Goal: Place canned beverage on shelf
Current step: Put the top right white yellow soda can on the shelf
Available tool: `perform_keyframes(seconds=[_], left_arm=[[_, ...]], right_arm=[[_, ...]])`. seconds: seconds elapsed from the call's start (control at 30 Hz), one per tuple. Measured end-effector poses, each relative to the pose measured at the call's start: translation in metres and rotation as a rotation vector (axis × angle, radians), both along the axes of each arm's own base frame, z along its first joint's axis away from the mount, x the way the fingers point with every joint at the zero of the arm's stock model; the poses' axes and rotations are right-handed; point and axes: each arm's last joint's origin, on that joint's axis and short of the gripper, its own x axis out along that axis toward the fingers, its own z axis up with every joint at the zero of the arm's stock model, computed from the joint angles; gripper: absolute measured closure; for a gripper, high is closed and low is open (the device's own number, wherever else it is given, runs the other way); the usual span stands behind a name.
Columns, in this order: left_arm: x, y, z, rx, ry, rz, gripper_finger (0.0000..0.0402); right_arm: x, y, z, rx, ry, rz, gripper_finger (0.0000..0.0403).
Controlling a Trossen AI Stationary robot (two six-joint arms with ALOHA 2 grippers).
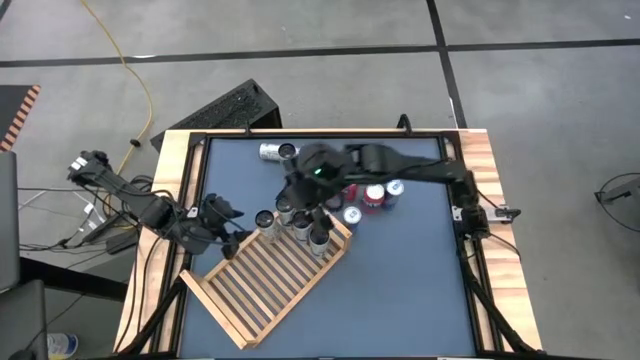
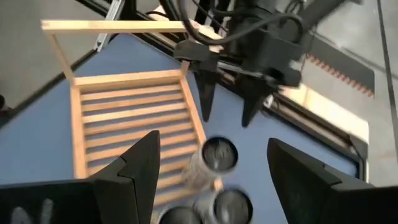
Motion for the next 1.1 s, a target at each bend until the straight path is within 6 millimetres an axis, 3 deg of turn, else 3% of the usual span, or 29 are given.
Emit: perform_keyframes(seconds=[0.23, 0.57, 0.8, 1.1], left_arm=[[-0.012, -0.002, -0.005, -0.057, 0.065, 0.015, 0.0101], [-0.011, -0.001, -0.005, -0.067, 0.043, 0.047, 0.0101], [-0.011, -0.001, -0.004, -0.067, 0.025, 0.07, 0.0101], [-0.011, -0.001, -0.004, -0.079, 0.01, 0.087, 0.0101]], right_arm=[[0.036, 0.003, -0.044, 0.056, 0.043, 0.056, 0.0143], [0.075, 0.006, -0.101, 0.046, 0.06, 0.058, 0.0143], [0.082, 0.002, -0.114, -0.12, 0.053, -0.022, 0.0143], [0.085, 0.0, -0.117, -0.144, 0.046, -0.022, 0.0143]])
